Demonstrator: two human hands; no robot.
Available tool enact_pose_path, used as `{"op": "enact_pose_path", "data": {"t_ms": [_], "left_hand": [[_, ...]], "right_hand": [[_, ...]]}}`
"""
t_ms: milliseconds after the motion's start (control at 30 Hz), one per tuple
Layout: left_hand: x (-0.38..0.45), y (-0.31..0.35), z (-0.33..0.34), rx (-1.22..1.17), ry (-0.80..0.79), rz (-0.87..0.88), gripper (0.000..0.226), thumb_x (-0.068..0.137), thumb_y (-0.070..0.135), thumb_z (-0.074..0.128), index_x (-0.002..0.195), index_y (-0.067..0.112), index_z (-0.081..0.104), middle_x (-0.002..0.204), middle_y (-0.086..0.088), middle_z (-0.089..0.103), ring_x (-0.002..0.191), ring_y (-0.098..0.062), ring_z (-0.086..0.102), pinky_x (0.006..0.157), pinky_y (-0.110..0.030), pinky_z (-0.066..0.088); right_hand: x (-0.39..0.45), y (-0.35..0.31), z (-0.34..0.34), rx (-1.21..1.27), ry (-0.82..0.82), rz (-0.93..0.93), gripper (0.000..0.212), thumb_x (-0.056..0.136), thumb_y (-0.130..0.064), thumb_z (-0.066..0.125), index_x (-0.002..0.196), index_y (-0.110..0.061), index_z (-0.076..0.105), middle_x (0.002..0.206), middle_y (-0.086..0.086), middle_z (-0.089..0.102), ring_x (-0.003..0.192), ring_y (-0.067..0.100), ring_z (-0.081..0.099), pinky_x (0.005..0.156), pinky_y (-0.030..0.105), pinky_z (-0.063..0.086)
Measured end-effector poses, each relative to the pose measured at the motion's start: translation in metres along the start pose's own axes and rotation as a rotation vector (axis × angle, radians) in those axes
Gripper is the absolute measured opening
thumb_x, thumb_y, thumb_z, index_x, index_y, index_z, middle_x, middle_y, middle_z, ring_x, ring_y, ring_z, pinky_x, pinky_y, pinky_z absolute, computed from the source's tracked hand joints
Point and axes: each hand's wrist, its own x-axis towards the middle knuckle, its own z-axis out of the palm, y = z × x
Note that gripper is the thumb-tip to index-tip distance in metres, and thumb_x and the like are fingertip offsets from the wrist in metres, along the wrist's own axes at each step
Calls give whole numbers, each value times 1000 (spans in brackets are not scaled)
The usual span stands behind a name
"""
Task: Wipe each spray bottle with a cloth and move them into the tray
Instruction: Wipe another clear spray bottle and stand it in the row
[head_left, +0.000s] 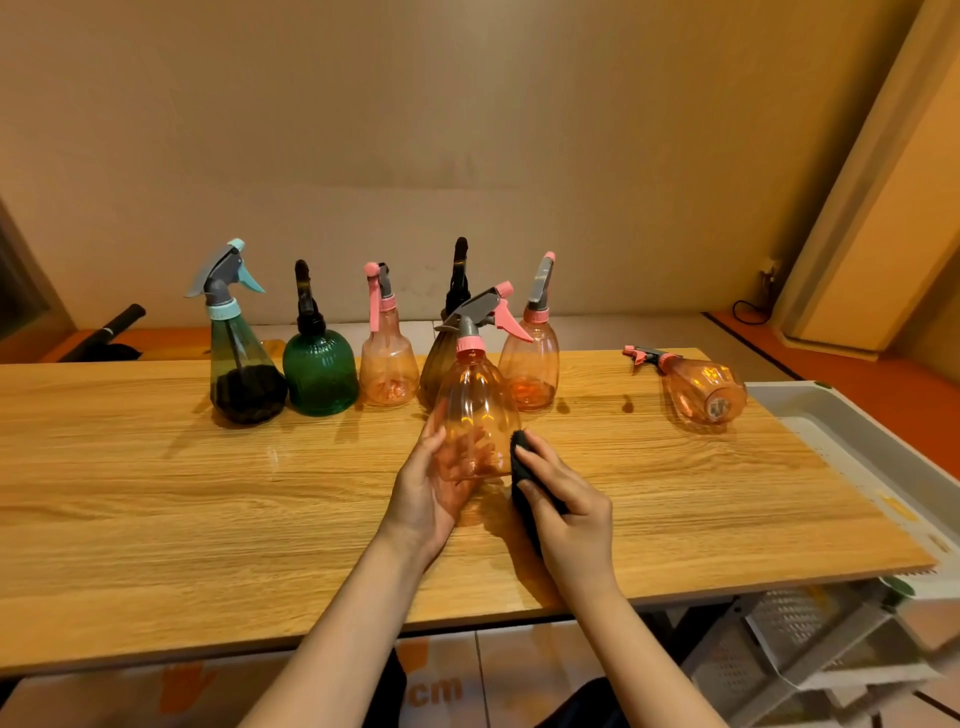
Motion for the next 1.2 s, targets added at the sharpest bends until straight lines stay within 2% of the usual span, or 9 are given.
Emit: {"op": "enact_pose_path", "data": {"t_ms": [100,167,300,400,467,633,867,1033,1200], "left_hand": [[-1,1,4,127,-11,23,106,53,52,87,143,20,40,121,-13,66,109,-27,65,76,-31,58],[-1,1,6,175,-36,32,112,45,53,90,141,23,41,126,-13,63,114,-28,62,80,-32,57],[-3,-1,9,288,-90,75,99,48,43,88,136,31,44,126,-7,64,116,-25,61,86,-35,55],[-5,-3,10,321,-129,71,91,54,31,79,137,30,42,123,-5,65,114,-22,63,81,-32,55],[-6,-5,9,365,-167,69,86,58,29,78,137,31,42,125,-6,64,115,-22,62,82,-31,54],[-8,-5,8,428,-213,40,78,59,29,78,129,38,46,121,4,67,116,-19,61,87,-34,53],[-6,-4,6,394,-205,0,85,56,31,76,134,32,44,121,-1,67,112,-20,63,83,-33,54],[-5,-5,5,384,-208,8,89,57,31,77,139,27,42,124,-5,65,114,-22,62,84,-35,54],[-1,-2,2,223,-155,-1,91,55,32,83,137,23,45,124,-12,64,112,-29,63,86,-39,55]], "right_hand": [[-1,-1,0,-20,-4,-47,48,78,4,60,120,-18,57,124,-7,58,119,10,53,99,21,42],[-1,-1,1,-29,0,-53,46,79,4,60,119,-17,58,124,-7,58,119,11,54,99,22,42],[5,-2,-2,-32,30,4,38,80,-1,59,116,-14,61,122,-9,57,117,1,52,96,14,40],[19,-7,-4,-45,86,19,39,81,0,59,116,-14,59,119,-14,57,116,-7,50,97,10,37],[32,-12,-6,-58,93,0,40,81,4,59,117,-16,58,119,-14,57,116,-7,49,97,11,38],[47,-14,-11,-74,82,-36,34,83,-7,56,115,-16,59,119,-9,59,117,1,53,98,17,41],[40,-12,-12,23,124,98,41,87,8,54,115,-23,57,116,-12,59,114,-4,52,98,17,41],[33,-11,-8,24,144,88,42,86,9,54,118,-18,56,118,-13,58,118,-2,50,100,16,39],[18,-9,1,34,119,48,37,84,1,58,116,-18,58,121,-12,57,119,-1,50,98,14,38]]}}
